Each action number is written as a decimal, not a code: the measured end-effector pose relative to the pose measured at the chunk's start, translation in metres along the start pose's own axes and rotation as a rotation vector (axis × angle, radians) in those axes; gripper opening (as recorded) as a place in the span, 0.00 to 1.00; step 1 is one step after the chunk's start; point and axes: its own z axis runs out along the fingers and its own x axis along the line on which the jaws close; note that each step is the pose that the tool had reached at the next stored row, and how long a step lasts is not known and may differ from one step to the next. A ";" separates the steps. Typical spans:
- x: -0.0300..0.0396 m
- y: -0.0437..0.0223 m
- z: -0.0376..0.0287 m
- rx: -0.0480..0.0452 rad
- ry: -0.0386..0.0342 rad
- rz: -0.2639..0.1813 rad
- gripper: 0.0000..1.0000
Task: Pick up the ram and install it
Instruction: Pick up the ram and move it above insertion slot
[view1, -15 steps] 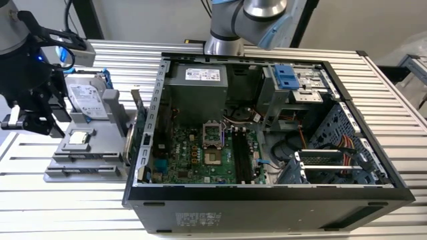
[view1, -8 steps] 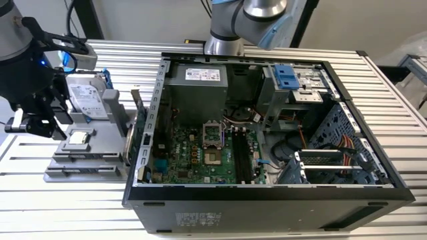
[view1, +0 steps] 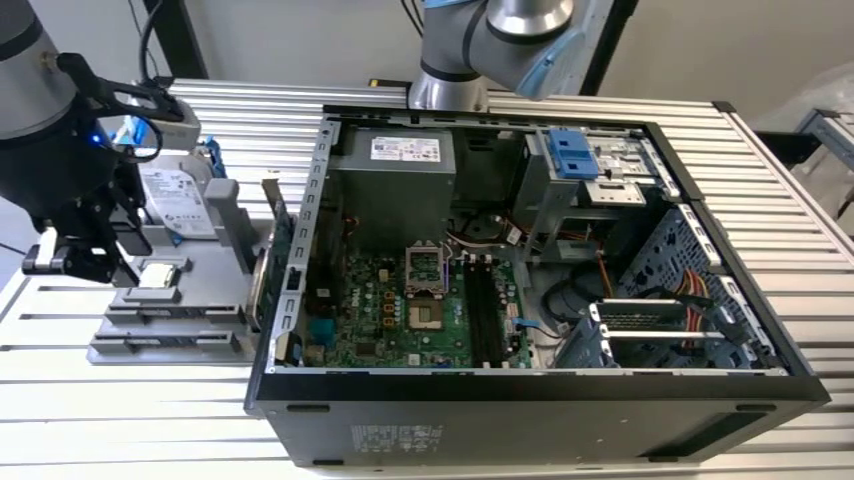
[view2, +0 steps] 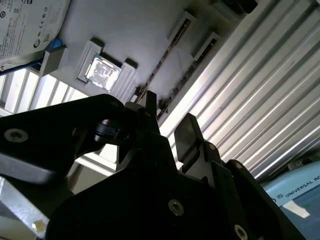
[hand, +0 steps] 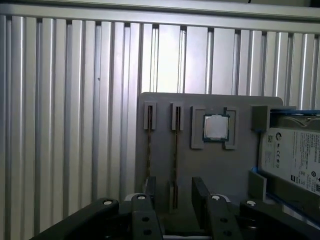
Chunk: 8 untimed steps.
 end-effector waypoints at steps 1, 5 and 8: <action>0.0001 -0.0002 0.0014 -0.0001 0.0000 0.000 1.00; 0.0008 -0.0012 0.0063 -0.0001 0.0000 0.000 1.00; 0.0016 -0.0017 0.0100 0.0000 0.0000 0.000 1.00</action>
